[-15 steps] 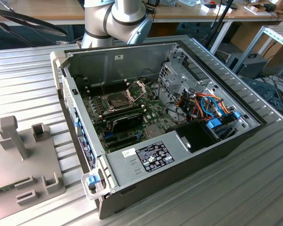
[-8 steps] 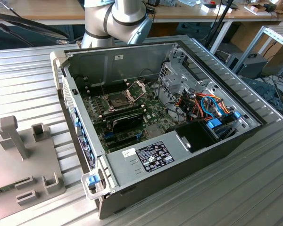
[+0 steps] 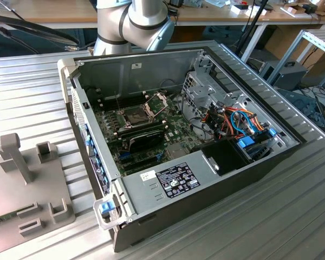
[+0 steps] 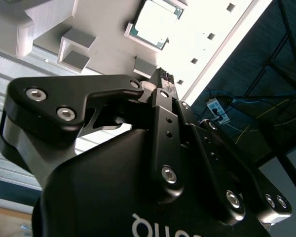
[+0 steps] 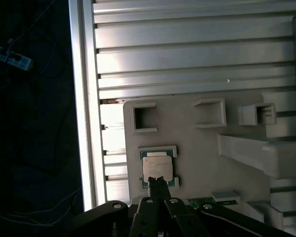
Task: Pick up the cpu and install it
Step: 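Pick up the cpu and move it towards the insertion slot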
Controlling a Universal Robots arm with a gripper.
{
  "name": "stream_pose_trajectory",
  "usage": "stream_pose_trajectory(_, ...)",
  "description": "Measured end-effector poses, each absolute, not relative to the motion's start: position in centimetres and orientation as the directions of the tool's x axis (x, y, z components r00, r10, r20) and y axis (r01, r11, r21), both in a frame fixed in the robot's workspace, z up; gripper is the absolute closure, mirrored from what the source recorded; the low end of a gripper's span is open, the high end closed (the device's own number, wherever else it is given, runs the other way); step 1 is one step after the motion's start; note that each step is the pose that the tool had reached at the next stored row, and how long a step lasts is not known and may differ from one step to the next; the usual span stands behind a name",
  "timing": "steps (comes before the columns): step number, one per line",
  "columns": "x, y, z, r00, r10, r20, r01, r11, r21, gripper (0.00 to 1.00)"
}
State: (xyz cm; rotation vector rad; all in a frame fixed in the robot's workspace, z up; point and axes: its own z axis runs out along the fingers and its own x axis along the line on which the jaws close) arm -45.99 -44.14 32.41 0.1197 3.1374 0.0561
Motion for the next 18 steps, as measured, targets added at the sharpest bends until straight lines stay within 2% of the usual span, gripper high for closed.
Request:
stream_pose_trajectory(1, -45.99, -44.14, 32.41, -0.997, 0.076, 0.0, 0.076, 0.996, 0.036, 0.89)
stream_pose_trajectory(2, -45.99, -44.15, 32.41, -0.997, 0.076, 0.0, 0.076, 0.996, 0.036, 0.83)
stream_pose_trajectory(3, -45.99, -44.15, 32.41, -0.997, 0.076, 0.0, 0.076, 0.996, 0.036, 0.83)
stream_pose_trajectory(4, -45.99, -44.16, 32.41, -0.997, 0.076, 0.0, 0.076, 0.996, 0.036, 0.71)
stream_pose_trajectory(5, -45.99, -44.17, 32.41, -0.997, 0.076, 0.0, 0.076, 0.996, 0.036, 0.64)
stream_pose_trajectory(7, -45.99, -44.18, 32.4, -0.997, 0.076, 0.0, 0.076, 0.996, 0.036, 0.52)
stream_pose_trajectory(8, -45.99, -44.19, 32.4, -0.997, 0.076, 0.0, 0.076, 0.996, 0.036, 0.52)
stream_pose_trajectory(9, -45.99, -44.19, 32.4, -0.997, 0.076, 0.0, 0.076, 0.996, 0.036, 0.46)
stream_pose_trajectory(13, -45.99, -44.21, 32.4, -0.997, 0.076, 0.0, 0.076, 0.996, 0.036, 0.46)
stream_pose_trajectory(14, -45.99, -44.22, 32.4, -0.997, 0.076, 0.0, 0.076, 0.996, 0.036, 0.44)
stream_pose_trajectory(15, -45.99, -44.23, 32.39, -0.997, 0.076, 0.0, 0.076, 0.996, 0.036, 0.38)
stream_pose_trajectory(18, -45.99, -44.25, 32.39, -0.997, 0.076, 0.0, 0.076, 0.996, 0.036, 0.38)
